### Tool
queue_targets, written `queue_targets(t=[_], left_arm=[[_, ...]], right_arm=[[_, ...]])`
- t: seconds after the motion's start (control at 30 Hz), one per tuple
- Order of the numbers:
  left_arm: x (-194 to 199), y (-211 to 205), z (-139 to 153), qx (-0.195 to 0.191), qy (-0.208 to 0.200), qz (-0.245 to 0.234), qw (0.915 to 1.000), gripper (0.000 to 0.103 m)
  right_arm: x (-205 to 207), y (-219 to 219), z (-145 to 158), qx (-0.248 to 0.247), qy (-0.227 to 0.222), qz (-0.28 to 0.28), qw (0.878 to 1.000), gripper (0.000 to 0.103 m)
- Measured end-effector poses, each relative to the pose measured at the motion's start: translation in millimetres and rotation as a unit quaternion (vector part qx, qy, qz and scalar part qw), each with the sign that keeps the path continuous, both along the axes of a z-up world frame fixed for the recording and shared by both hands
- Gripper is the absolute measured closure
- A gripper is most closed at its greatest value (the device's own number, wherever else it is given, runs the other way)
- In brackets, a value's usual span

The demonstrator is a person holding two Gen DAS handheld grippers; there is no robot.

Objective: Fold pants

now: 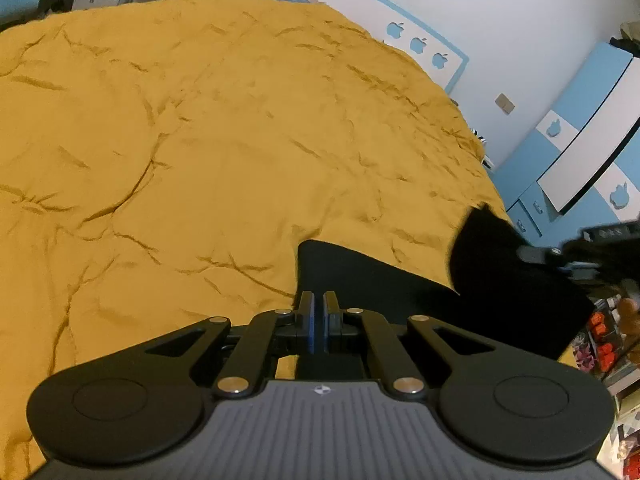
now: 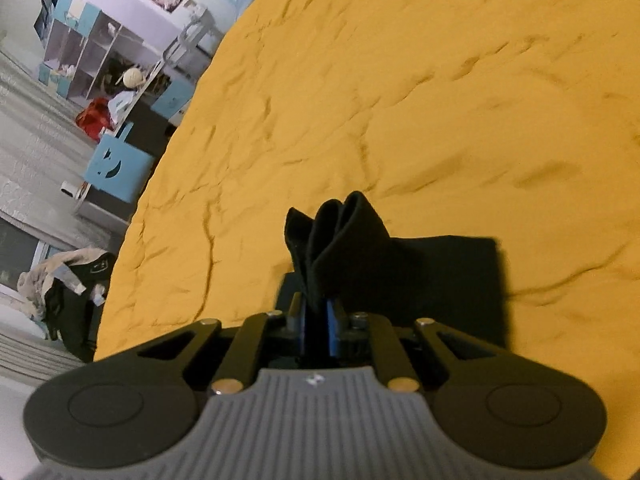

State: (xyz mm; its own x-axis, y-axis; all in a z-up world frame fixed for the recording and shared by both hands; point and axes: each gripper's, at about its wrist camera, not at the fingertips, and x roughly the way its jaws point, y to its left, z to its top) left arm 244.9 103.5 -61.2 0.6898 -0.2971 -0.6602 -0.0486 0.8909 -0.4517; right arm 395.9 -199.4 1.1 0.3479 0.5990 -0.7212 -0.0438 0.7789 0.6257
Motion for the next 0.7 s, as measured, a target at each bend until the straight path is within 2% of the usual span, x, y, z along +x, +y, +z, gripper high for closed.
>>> queue_targets(t=[0.23, 0.4, 0.6, 0.7], left_arm=[[-2.4, 9.7, -3.6, -0.009, 0.005, 0.0, 0.9999, 0.099], [-3.7, 14.6, -9.4, -0.014, 0.01, 0.004, 0.9998, 0.099], [-1.8, 14.9, -14.7, -0.024, 0.017, 0.005, 0.9996, 0.099], [-1.0, 15.2, -15.6, -0.037, 0.019, 0.001, 0.9991, 0.099]], right_arm=[[12.5, 68.9, -42.5, 0.009, 0.027, -0.003, 1.0, 0.098], [15.3, 107.4, -68.9, 0.015, 0.044, 0.016, 0.999, 0.098], [15.3, 138.1, -105.8, 0.003, 0.061, 0.035, 0.998, 0.099], [12.4, 147.0, -115.4, -0.005, 0.063, 0.045, 0.997, 0.095]])
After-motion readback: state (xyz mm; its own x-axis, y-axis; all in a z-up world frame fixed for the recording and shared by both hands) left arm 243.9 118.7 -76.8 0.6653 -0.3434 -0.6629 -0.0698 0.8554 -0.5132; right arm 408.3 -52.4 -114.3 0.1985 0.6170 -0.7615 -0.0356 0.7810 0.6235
